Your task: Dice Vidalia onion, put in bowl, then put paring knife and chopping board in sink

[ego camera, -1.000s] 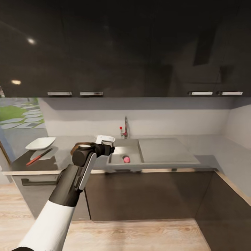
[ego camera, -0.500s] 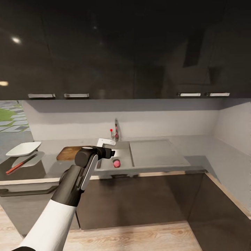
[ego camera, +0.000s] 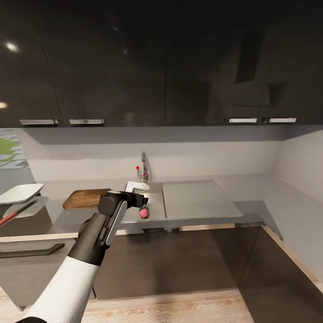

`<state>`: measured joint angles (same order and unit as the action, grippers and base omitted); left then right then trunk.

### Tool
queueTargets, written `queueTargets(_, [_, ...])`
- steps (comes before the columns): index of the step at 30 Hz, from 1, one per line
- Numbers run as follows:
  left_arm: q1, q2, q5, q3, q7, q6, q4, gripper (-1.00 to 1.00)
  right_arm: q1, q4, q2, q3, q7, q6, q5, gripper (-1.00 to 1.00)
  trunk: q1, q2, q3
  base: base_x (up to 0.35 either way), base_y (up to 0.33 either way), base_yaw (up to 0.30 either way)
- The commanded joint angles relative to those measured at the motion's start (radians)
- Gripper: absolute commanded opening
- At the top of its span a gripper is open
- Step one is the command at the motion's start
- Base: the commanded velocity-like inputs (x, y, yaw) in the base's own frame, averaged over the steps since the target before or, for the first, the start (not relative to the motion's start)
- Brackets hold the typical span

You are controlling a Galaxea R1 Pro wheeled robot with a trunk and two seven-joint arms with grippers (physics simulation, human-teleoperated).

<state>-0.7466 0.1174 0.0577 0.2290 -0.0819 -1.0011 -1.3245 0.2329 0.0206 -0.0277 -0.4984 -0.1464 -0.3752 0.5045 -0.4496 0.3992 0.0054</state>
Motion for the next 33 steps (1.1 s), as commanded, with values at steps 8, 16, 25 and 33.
queueTargets(8, [0.000,-0.001,0.006,0.000,-0.008,-0.002,0.029,1.00,0.000,-0.001,0.000,-0.006,-0.011,0.001,0.007,1.00,0.000,0.001,-0.003,0.011,-0.006,0.000])
queueTargets(16, [0.000,-0.002,0.005,-0.006,-0.009,0.027,0.049,1.00,0.000,-0.001,-0.001,-0.006,-0.012,0.002,0.007,1.00,0.000,0.001,-0.003,0.230,0.000,0.000])
queueTargets(25, [0.000,-0.004,0.005,-0.006,-0.009,0.030,0.070,1.00,0.000,-0.001,-0.001,-0.006,-0.012,0.002,0.007,1.00,0.000,0.001,-0.003,0.279,0.000,0.000])
queueTargets(33, [0.000,-0.004,0.005,-0.005,-0.009,0.093,0.137,1.00,0.000,-0.001,-0.001,-0.006,-0.009,0.062,0.007,1.00,0.000,0.001,-0.006,0.029,0.000,0.000])
